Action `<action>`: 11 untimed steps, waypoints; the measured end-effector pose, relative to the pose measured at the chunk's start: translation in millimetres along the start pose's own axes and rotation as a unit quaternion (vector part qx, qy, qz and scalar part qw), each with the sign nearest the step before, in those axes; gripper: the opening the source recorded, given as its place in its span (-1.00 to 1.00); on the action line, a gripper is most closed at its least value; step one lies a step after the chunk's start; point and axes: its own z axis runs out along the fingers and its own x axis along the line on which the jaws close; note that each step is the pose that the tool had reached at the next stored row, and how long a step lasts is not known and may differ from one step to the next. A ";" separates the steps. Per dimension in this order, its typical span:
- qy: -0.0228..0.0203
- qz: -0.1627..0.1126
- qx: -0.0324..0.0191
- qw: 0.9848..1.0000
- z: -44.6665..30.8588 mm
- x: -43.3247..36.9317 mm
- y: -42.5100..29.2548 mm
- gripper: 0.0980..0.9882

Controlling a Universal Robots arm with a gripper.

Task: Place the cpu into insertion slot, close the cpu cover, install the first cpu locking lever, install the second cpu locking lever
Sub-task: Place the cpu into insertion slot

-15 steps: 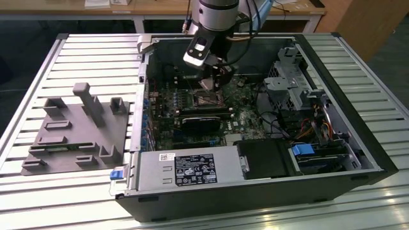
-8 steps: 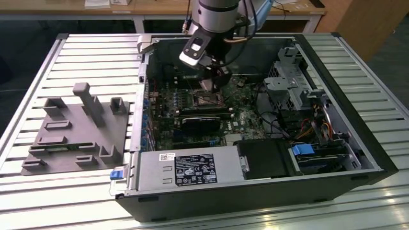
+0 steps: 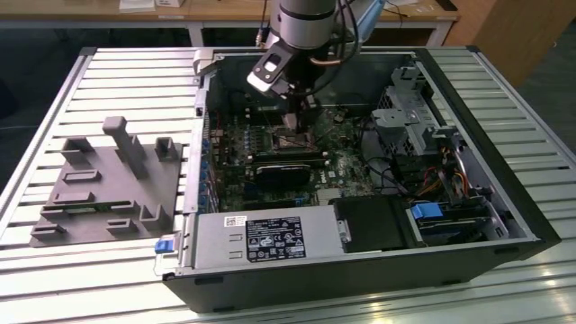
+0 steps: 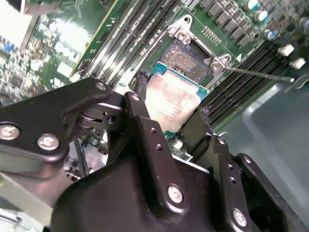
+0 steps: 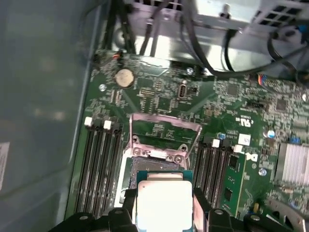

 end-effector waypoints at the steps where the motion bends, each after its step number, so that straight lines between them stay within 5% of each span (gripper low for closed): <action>1: 0.000 0.009 0.000 1.000 1.0 0.0 0.0 0.00; 6: -0.002 0.054 -0.001 0.999 5.4 0.0 -0.2 0.00; 11: -0.002 0.070 -0.001 0.998 9.7 1.4 -0.5 0.00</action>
